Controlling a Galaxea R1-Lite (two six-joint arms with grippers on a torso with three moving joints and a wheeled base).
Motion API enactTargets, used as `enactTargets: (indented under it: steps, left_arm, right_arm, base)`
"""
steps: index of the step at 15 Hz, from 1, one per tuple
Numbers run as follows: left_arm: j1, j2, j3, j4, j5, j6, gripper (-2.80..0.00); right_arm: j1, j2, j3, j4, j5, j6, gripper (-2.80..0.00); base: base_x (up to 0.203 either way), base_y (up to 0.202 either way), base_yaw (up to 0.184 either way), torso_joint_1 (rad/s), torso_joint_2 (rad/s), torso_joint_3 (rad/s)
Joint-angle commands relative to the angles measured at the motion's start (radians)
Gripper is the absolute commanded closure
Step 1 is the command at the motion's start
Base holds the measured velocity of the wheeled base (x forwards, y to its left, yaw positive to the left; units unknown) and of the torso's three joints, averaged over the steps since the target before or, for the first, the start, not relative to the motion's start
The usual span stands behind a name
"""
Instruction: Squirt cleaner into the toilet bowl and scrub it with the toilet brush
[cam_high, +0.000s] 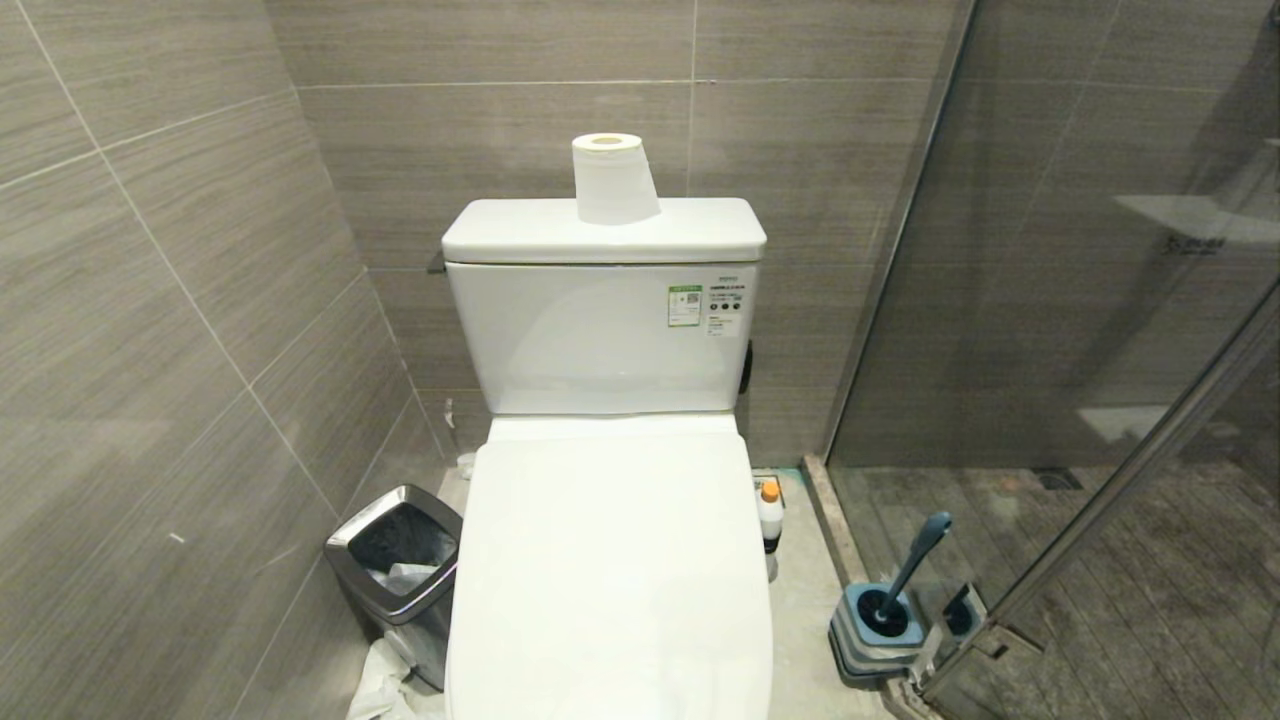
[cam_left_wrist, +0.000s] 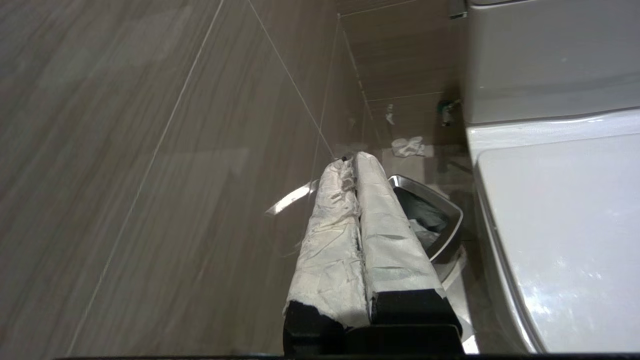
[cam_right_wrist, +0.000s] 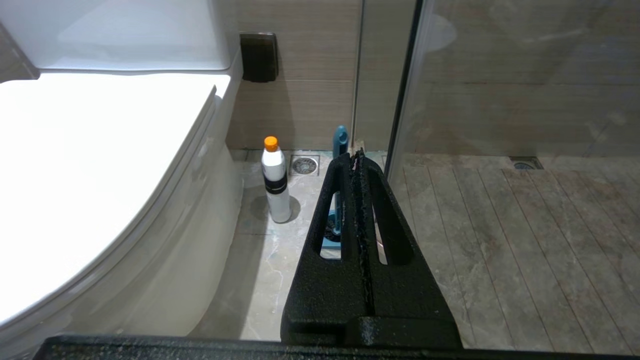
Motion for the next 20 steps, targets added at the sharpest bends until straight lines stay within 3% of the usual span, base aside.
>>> enactTargets:
  steps: [1, 7, 9, 11, 13, 16, 18, 20]
  left_arm:
    - [0.070, -0.185, 0.104, 0.002, -0.076, -0.012, 0.00]
    - [0.084, -0.449, 0.379, -0.023, -0.121, -0.015, 0.00]
    - [0.133, -0.550, 0.462, -0.072, -0.206, -0.016, 0.00]
    - [0.127, -0.662, 0.548, -0.114, -0.256, -0.022, 0.00]
    - [0.097, -0.761, 0.622, -0.211, -0.259, -0.060, 0.00]
    - [0.046, -0.783, 0.710, -0.554, -0.255, -0.115, 0.00]
    - [-0.043, -0.785, 0.766, -0.664, -0.211, -0.094, 0.00]
    - [-0.031, -0.803, 0.797, -0.690, -0.167, -0.116, 0.00]
  right_arm:
    - [0.000, 0.000, 0.021, -0.001, 0.000, 0.000, 0.00]
    - [0.000, 0.000, 0.021, -0.001, 0.000, 0.000, 0.00]
    - [0.000, 0.000, 0.021, -0.001, 0.000, 0.000, 0.00]
    - [0.000, 0.000, 0.021, -0.001, 0.000, 0.000, 0.00]
    - [0.000, 0.000, 0.021, -0.001, 0.000, 0.000, 0.00]
    - [0.000, 0.000, 0.021, -0.001, 0.000, 0.000, 0.00]
    - [0.000, 0.000, 0.021, -0.001, 0.000, 0.000, 0.00]
    - [0.000, 0.000, 0.021, -0.001, 0.000, 0.000, 0.00]
  base:
    - [0.000, 0.000, 0.000, 0.000, 0.00, 0.000]
    - [0.000, 0.000, 0.000, 0.000, 0.00, 0.000]
    - [0.000, 0.000, 0.000, 0.000, 0.00, 0.000]
    - [0.000, 0.000, 0.000, 0.000, 0.00, 0.000]
    - [0.000, 0.000, 0.000, 0.000, 0.00, 0.000]
    - [0.000, 0.000, 0.000, 0.000, 0.00, 0.000]
    - [0.000, 0.000, 0.000, 0.000, 0.00, 0.000]
    - [0.000, 0.000, 0.000, 0.000, 0.00, 0.000]
